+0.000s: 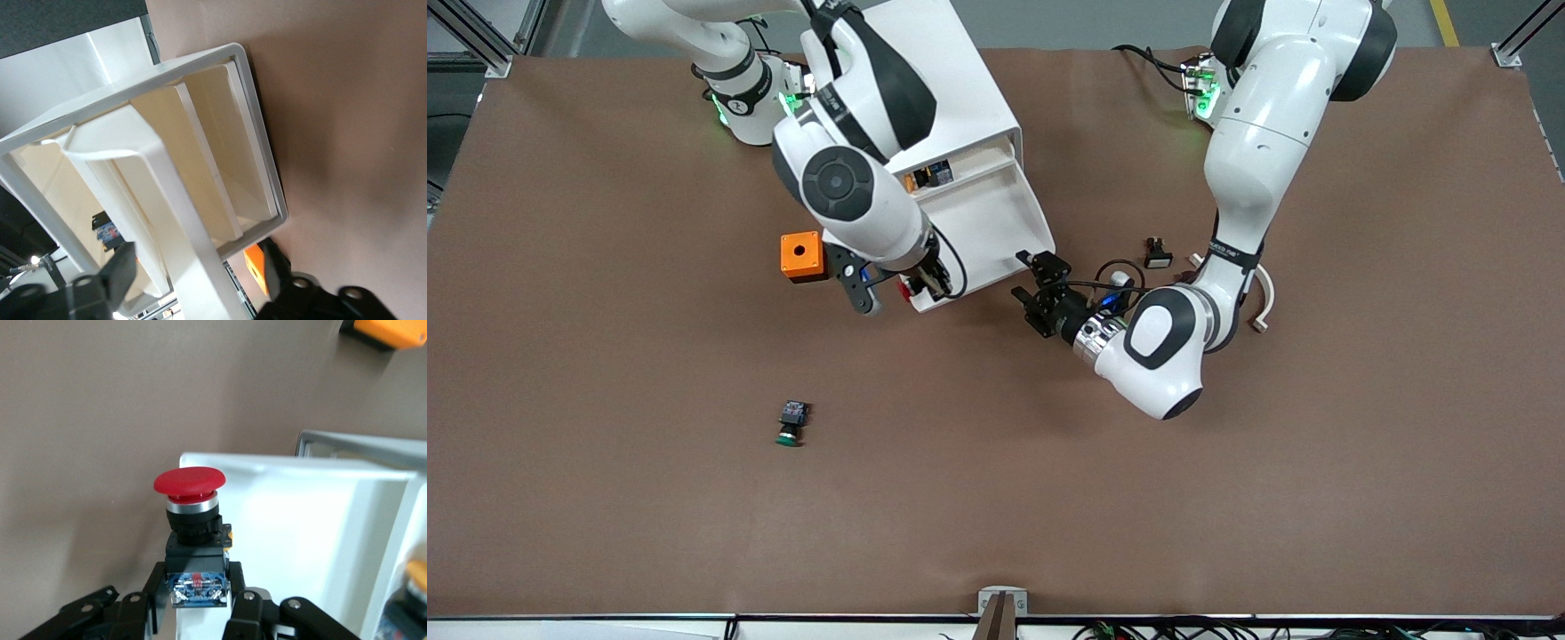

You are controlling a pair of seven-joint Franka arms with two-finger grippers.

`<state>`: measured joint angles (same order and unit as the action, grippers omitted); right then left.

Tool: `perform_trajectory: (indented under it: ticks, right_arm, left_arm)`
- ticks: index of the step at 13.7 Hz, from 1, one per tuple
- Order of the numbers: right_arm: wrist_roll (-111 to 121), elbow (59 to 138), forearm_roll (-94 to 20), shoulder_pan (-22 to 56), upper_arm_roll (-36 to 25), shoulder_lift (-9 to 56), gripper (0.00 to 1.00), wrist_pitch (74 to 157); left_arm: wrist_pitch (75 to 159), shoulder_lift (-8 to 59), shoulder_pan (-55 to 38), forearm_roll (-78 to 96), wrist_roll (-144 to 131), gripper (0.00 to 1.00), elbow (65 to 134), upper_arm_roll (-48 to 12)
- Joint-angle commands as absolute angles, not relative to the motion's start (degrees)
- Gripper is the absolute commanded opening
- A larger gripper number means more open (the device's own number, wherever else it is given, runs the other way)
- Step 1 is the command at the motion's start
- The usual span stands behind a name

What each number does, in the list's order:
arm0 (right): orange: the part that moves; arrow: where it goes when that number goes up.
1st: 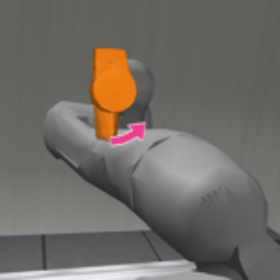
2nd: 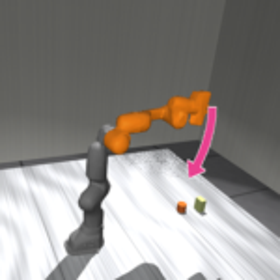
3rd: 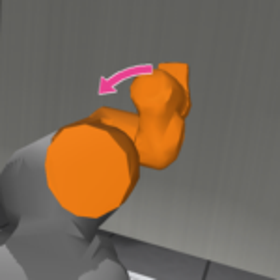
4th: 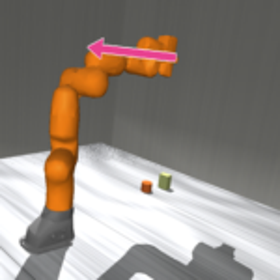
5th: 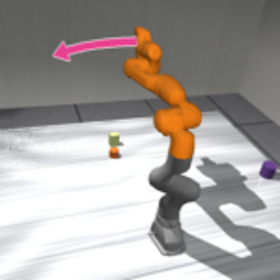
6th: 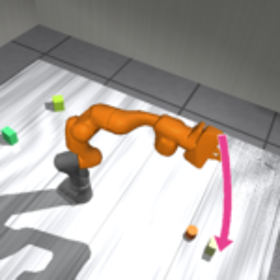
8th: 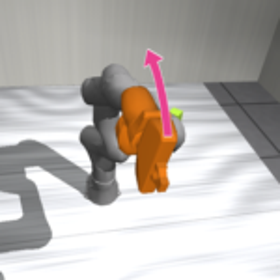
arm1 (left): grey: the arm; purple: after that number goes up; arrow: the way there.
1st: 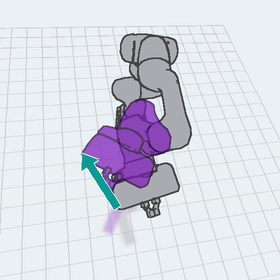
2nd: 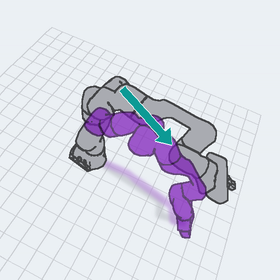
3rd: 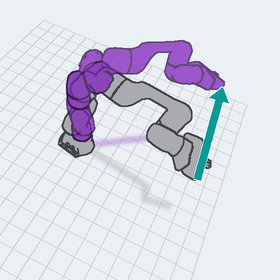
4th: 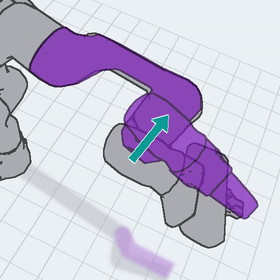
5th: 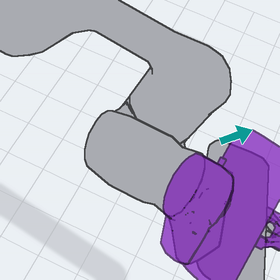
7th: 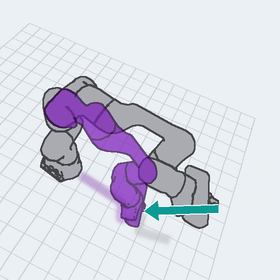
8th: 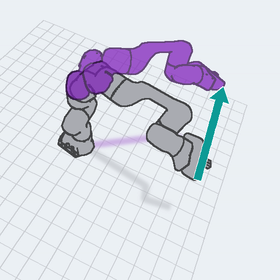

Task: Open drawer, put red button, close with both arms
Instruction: 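Lower the red button into the open drawer and open the right gripper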

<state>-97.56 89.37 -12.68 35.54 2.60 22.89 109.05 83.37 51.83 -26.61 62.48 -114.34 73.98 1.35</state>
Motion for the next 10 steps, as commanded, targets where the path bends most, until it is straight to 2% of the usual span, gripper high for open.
perform_trajectory:
  ticks: [1, 3, 7, 10]
  right_arm:
    - [-102.3, 94.7, -13.7, 38.0, 1.9, 20.7, 0.02, 114.5]
    - [-105.5, 96.7, -13.7, 39.5, 1.9, 20.8, 0.03, 118.2]
    - [-111.7, 100.2, -13.7, 41.4, 1.9, 20.8, 0.03, 124.9]
    - [-114.6, 100.9, -13.7, 41.7, 1.9, 20.8, 0.16, 126.1]
  left_arm:
    - [83.2, 50.5, -25.9, 61.5, -113.8, 0.99, 73.5, 2.8]
    - [83.3, 49.9, -26.0, 61.4, -113.8, 0.99, 70.6, 4.9]
    - [83.1, 48.0, -25.9, 59.1, -107.5, 0.99, 70.2, 8.4]
    - [83.3, 46.1, -26.1, 53.9, -103.1, 0.99, 70.0, 9.3]
